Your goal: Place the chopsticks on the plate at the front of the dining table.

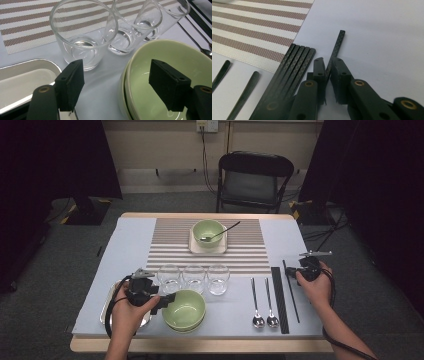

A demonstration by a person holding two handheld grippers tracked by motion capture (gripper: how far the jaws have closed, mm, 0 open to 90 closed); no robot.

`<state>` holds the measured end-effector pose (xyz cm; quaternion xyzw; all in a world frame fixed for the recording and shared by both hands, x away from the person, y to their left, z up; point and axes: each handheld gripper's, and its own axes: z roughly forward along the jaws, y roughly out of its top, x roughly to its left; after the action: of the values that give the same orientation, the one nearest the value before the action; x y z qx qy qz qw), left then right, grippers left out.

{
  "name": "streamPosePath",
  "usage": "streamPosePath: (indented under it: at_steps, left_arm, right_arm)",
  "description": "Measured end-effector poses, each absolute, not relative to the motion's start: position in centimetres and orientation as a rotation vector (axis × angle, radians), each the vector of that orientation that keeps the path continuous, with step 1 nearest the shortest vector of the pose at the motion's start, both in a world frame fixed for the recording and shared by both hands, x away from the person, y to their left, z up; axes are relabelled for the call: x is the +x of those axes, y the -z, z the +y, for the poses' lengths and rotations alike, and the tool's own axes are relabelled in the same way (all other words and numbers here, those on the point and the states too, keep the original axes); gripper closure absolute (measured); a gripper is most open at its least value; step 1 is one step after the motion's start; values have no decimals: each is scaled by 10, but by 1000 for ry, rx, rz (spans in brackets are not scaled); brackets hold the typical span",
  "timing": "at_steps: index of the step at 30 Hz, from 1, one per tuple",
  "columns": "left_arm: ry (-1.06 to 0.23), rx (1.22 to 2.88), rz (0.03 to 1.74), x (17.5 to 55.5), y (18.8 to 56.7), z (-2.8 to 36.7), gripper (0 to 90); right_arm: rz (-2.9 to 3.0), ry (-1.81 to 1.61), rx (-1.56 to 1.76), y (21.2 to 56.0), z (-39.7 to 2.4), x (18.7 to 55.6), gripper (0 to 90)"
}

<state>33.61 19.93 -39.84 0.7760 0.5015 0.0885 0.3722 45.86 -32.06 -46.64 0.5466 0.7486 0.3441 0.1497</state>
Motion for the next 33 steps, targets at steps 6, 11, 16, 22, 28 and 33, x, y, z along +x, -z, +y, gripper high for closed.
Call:
streamPosePath:
  at_steps: [6, 11, 16, 22, 28, 33]
  left_arm:
    - [-228, 1996, 1286, 337, 400, 198, 284]
    - [-227, 1985, 1291, 336, 399, 198, 283]
    - [-227, 1986, 1287, 336, 399, 198, 284]
    - [-227, 1987, 1281, 336, 399, 196, 284]
    - [-238, 1985, 1268, 337, 397, 197, 284]
    - [-231, 1985, 1278, 337, 397, 197, 284]
  right_arm:
    - [2127, -977, 1565, 466, -320, 467, 833]
    - [2116, -991, 1583, 468, -319, 472, 828]
    - [2113, -973, 1603, 466, -320, 467, 831]
    - [2100, -989, 1616, 467, -319, 458, 777]
    - [2110, -925, 1576, 466, -316, 457, 829]
    - [2093, -961, 1579, 468, -318, 461, 834]
